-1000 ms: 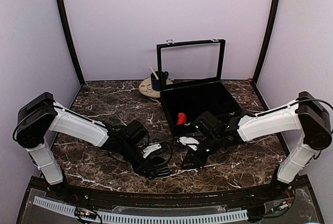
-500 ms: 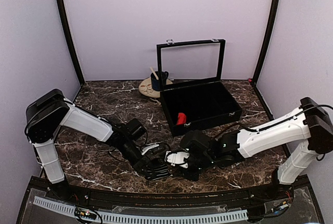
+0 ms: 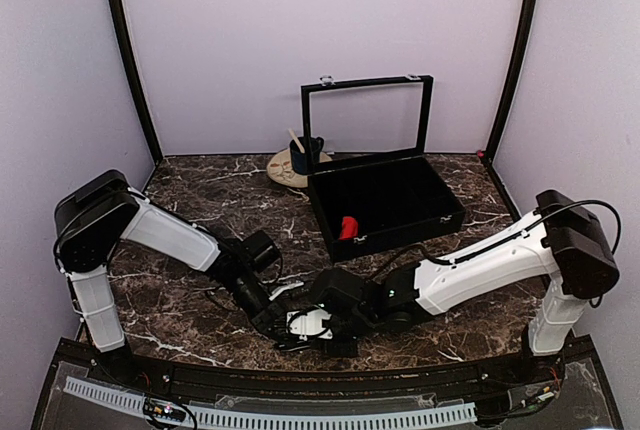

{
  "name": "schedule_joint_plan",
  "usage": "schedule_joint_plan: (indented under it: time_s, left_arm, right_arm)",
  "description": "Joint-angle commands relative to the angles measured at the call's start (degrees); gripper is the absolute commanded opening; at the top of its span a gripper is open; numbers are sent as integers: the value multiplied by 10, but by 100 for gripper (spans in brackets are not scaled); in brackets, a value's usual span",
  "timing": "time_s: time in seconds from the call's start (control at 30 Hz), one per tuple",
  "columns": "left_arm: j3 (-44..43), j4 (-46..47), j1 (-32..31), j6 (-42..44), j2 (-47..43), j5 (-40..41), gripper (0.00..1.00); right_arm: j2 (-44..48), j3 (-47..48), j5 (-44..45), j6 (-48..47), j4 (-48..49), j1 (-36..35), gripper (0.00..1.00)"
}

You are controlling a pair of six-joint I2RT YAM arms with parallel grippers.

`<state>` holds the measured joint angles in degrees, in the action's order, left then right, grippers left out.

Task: Roll the socks
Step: Roll the sock at the center of the board.

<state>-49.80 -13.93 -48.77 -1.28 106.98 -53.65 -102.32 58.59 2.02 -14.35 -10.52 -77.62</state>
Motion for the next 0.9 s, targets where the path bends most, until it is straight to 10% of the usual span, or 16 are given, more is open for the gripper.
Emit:
schedule_joint_plan:
  time_s: [0.0, 0.53, 0.87]
  left_arm:
    - [-6, -46, 3, 24, 15, 17, 0]
    - [-25, -70, 12, 44, 33, 11, 0]
    - [-9, -42, 33, -23, 11, 47, 20]
  right_arm:
    - [-20, 28, 2, -23, -3, -5, 32]
    - [-64, 39, -7, -32, -12, 0, 13]
    - [-60, 24, -51, -5, -27, 29, 0]
